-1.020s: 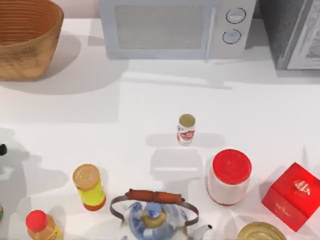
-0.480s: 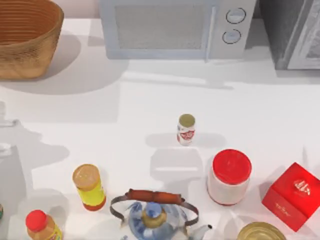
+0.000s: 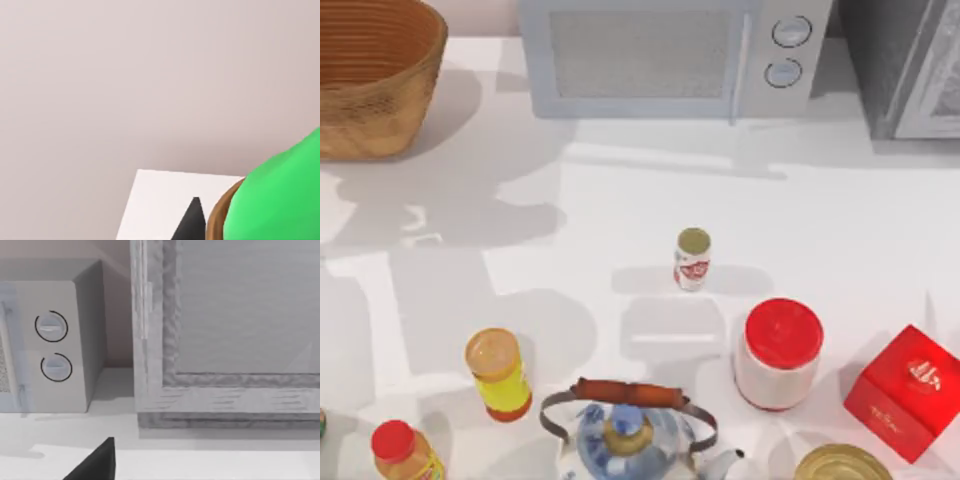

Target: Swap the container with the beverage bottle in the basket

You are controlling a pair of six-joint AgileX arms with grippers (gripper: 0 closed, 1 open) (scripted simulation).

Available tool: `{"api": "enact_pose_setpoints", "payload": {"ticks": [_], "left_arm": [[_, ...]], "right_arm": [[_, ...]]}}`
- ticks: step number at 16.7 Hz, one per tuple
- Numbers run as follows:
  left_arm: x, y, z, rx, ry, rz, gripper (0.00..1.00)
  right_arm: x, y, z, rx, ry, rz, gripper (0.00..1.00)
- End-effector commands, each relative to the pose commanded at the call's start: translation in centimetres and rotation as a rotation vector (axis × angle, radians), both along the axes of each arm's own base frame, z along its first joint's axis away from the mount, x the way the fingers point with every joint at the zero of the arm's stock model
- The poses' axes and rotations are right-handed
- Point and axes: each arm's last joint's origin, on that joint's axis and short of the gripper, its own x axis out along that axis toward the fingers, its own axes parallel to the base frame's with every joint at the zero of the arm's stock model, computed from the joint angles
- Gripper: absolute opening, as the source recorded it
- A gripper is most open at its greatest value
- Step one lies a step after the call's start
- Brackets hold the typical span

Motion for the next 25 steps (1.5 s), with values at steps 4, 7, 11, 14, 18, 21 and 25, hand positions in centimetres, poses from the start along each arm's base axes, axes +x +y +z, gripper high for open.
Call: {"api": "enact_pose_setpoints", "payload": {"ticks": [4, 7, 11, 14, 18, 21, 25], "left_arm": [[2.9, -3.3, 5.1, -0.046, 0.045, -0.070, 0.00], [4.1, -6.2, 7.1, -0.071, 0.094, -0.133, 0.00], [4.7, -7.8, 7.8, -0.082, 0.124, -0.171, 0.00], [4.7, -7.8, 7.8, -0.082, 0.124, -0.171, 0.00], [5.8, -7.7, 7.1, -0.078, 0.112, -0.169, 0.00], [8.3, -7.7, 4.1, -0.083, 0.132, -0.169, 0.00], [9.2, -7.8, 3.1, -0.082, 0.124, -0.171, 0.00]], "right_arm": [[0.0, 0.0, 0.0, 0.000, 0.000, 0.000, 1.00], [0.0, 0.0, 0.0, 0.000, 0.000, 0.000, 1.00], [0.0, 0.0, 0.0, 0.000, 0.000, 0.000, 1.00], [0.0, 0.0, 0.0, 0.000, 0.000, 0.000, 1.00], [0.0, 0.0, 0.0, 0.000, 0.000, 0.000, 1.00], [0.0, 0.0, 0.0, 0.000, 0.000, 0.000, 1.00], [0.0, 0.0, 0.0, 0.000, 0.000, 0.000, 1.00]]}}
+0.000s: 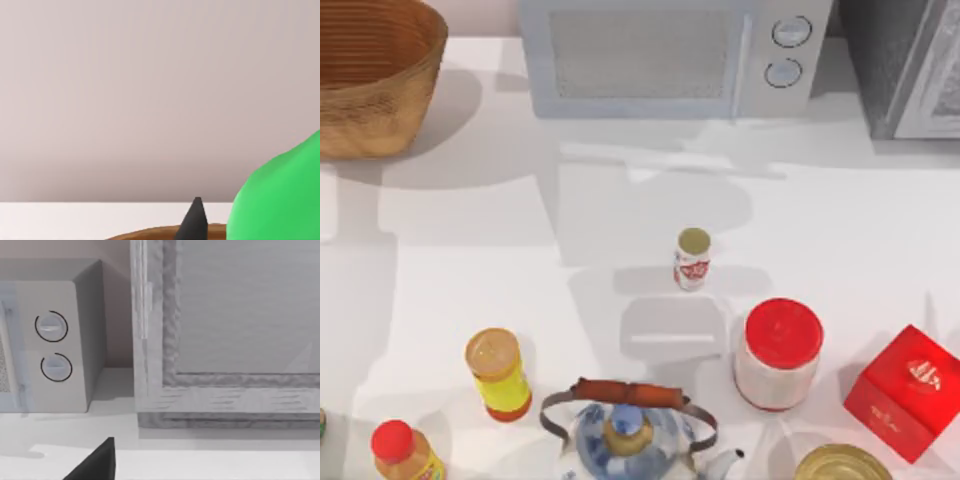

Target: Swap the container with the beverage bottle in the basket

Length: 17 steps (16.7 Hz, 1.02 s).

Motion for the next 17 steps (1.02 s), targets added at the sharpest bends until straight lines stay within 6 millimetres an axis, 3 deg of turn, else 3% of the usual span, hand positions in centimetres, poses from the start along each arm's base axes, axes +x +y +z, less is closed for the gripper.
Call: {"api": "enact_pose_setpoints", "payload": {"ticks": [2, 15, 17], "left_arm": [[0.00, 0.00, 0.00, 0.000, 0.000, 0.000, 0.00], [0.00, 0.00, 0.00, 0.000, 0.000, 0.000, 0.98], [0.00, 0.00, 0.00, 0.000, 0.000, 0.000, 1.00]], "right_arm": [[0.00, 0.00, 0.00, 0.000, 0.000, 0.000, 1.00], [0.00, 0.00, 0.00, 0.000, 0.000, 0.000, 1.00], [0.00, 0.00, 0.00, 0.000, 0.000, 0.000, 1.00]]}}
